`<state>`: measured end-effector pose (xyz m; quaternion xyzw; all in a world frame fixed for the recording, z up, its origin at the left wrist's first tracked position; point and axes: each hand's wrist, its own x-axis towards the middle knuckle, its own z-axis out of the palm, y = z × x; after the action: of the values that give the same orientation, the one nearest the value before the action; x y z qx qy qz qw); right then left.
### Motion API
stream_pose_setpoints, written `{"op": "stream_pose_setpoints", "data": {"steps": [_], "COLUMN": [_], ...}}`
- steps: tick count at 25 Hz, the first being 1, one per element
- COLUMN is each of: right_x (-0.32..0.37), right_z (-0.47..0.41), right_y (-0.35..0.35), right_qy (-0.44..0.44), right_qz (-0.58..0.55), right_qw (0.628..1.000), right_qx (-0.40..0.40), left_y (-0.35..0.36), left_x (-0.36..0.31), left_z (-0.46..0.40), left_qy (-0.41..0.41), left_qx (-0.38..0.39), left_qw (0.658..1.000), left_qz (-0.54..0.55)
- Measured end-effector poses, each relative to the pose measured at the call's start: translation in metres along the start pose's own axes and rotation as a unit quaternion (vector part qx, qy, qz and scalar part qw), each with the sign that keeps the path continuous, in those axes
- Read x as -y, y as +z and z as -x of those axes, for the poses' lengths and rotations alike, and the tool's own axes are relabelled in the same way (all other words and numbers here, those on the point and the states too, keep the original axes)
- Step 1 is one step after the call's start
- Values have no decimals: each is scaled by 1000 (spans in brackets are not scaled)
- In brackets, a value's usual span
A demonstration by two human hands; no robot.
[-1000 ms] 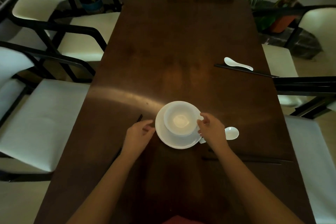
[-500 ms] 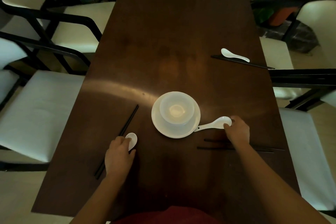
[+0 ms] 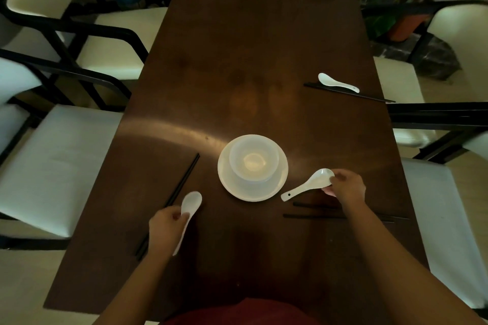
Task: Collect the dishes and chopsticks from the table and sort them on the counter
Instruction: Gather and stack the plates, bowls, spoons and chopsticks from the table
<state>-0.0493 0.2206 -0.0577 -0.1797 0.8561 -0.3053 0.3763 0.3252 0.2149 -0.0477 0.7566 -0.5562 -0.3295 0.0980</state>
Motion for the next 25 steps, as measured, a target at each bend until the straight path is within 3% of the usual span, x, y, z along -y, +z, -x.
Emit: {"op": "stream_pose_setpoints", "data": {"steps": [3, 6, 12, 16, 19, 25], "right_x": [20, 51, 111, 118, 117, 115], "right_z": [11, 36, 102, 108, 101, 90], "right_y": [-19, -39, -27, -12, -13, -14], "right_qy": [-31, -89, -281, -337, -361, -395], "right_qz": [-18, 2, 43, 99, 134, 149], "right_qw": [998, 991, 941, 925, 918, 905], "right_qx": [51, 102, 185, 144, 99, 51], "left_y": [-11, -15, -5, 4, 6, 11], "left_x": [-36, -86, -155, -177, -185, -193], "left_z": [-3, 1, 26, 39, 42, 43], "left_qy": [-39, -50, -25, -14, -37, 31], "left_qx": [30, 83, 217, 284, 294, 276], "left_qw": [990, 959, 911, 888, 863, 906], "left_qz": [131, 265, 349, 362, 409, 320]}}
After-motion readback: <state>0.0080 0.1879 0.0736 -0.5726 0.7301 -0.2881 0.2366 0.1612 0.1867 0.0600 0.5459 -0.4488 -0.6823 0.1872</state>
